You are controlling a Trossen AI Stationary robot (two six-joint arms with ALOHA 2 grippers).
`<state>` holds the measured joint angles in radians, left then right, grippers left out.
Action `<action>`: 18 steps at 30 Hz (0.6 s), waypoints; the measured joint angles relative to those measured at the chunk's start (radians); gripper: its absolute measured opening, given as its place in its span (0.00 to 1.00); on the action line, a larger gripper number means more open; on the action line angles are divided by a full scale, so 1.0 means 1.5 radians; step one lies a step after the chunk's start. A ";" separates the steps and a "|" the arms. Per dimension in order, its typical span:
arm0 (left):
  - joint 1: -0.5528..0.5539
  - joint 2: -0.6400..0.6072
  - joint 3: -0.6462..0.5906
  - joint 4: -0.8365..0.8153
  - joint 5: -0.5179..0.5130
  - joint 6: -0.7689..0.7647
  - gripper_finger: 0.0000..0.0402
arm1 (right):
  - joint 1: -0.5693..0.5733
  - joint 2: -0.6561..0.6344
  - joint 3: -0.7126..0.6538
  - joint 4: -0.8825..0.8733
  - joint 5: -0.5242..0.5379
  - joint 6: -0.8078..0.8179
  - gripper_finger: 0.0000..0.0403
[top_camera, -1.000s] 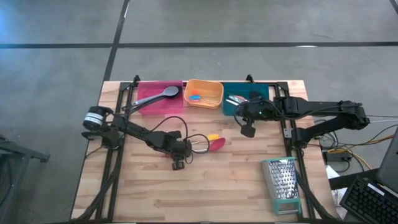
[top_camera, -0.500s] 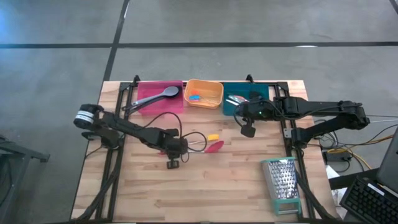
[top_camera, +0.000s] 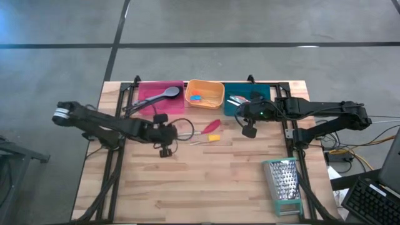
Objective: Pick & Place Kitchen Items
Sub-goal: Put the red spoon into the red bin
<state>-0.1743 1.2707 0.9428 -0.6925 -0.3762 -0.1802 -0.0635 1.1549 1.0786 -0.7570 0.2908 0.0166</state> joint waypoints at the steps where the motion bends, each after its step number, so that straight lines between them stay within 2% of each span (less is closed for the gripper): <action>1: 0.002 -0.016 0.000 -0.006 -0.008 0.002 0.18 | 0.000 0.000 0.000 0.000 0.000 0.000 0.02; 10: 0.027 -0.116 0.001 -0.068 -0.057 0.028 0.18 | 0.000 0.000 0.000 0.004 0.000 0.002 0.02; 18: 0.127 -0.148 0.007 -0.187 -0.083 0.034 0.18 | 0.000 0.000 0.000 0.005 0.000 0.002 0.02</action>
<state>0.0168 1.0481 0.9540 -0.9728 -0.5002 -0.1292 -0.0635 1.1549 1.0786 -0.7494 0.2905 0.0189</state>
